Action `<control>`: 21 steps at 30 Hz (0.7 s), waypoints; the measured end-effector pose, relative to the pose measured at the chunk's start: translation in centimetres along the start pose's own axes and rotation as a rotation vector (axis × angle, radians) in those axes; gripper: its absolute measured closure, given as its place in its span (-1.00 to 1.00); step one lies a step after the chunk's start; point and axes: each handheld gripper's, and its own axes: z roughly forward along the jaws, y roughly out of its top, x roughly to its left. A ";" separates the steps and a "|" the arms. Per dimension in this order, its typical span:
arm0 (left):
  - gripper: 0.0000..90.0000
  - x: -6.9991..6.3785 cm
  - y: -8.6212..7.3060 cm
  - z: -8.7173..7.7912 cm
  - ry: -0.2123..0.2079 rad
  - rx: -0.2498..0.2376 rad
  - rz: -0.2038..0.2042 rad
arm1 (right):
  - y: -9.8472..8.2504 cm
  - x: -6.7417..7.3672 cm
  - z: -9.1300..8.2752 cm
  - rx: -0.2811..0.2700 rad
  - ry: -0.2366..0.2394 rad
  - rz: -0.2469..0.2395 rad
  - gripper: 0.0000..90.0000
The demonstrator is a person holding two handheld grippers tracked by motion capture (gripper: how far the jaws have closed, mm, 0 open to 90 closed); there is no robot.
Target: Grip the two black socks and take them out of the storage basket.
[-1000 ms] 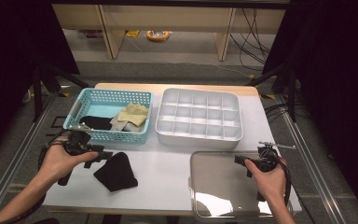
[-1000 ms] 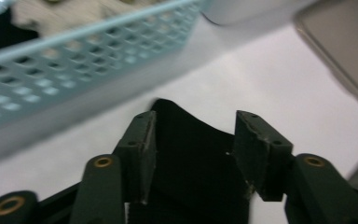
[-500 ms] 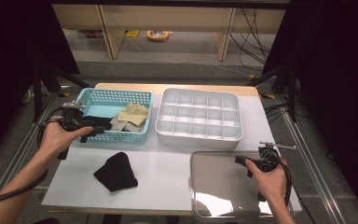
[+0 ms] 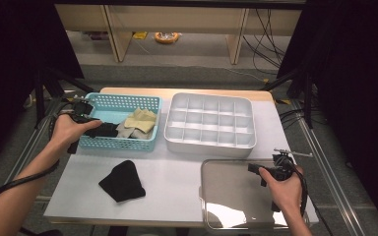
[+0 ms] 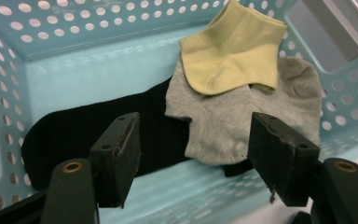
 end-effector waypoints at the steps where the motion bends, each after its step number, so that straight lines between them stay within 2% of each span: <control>1: -0.24 0.1 0.2 0.3 0.004 -0.002 -0.001 | 0.0 -0.1 0.0 -0.007 -0.001 -0.023 0.58; 2: -0.23 0.3 0.4 0.4 0.002 0.025 0.007 | 0.0 0.2 -0.2 0.023 -0.004 0.029 0.58; 3: -0.23 0.4 0.5 0.6 0.005 0.034 0.010 | 0.0 0.3 -0.2 0.026 0.008 0.050 0.58; 4: -0.23 0.5 0.6 0.8 0.010 0.031 0.009 | 0.0 0.2 -0.1 0.016 0.008 0.035 0.58; 7: -0.21 0.6 1.0 1.5 0.013 0.045 0.005 | 0.0 0.1 -0.1 0.010 0.007 0.028 0.58; 9: -0.21 0.8 1.2 1.8 0.012 0.070 0.012 | 0.0 -0.1 -0.1 0.005 -0.009 -0.003 0.58; 11: -0.20 0.9 1.3 2.2 0.021 0.081 0.008 | 0.0 -0.1 -0.2 0.004 -0.009 -0.002 0.57; 13: -0.19 1.2 1.4 2.6 0.035 0.089 0.002 | 0.0 -0.1 -0.1 0.003 0.016 0.002 0.57; 14: -0.19 1.4 1.3 2.7 0.044 0.089 0.001 | 0.0 -0.2 -0.1 -0.003 0.013 -0.008 0.57; 16: -0.18 1.5 1.3 3.0 0.064 0.091 -0.025 | 0.0 -0.3 -0.1 -0.004 0.004 -0.016 0.57; 18: -0.17 1.7 1.5 3.2 0.053 0.128 0.004 | 0.0 -0.3 -0.1 -0.004 0.004 -0.015 0.57; 20: -0.16 1.3 1.3 3.6 0.034 0.125 -0.020 | 0.0 -0.2 0.0 -0.004 0.011 -0.013 0.57; 21: -0.17 1.1 1.3 3.7 0.023 0.135 -0.021 | 0.0 -0.2 -0.2 0.000 -0.003 -0.007 0.57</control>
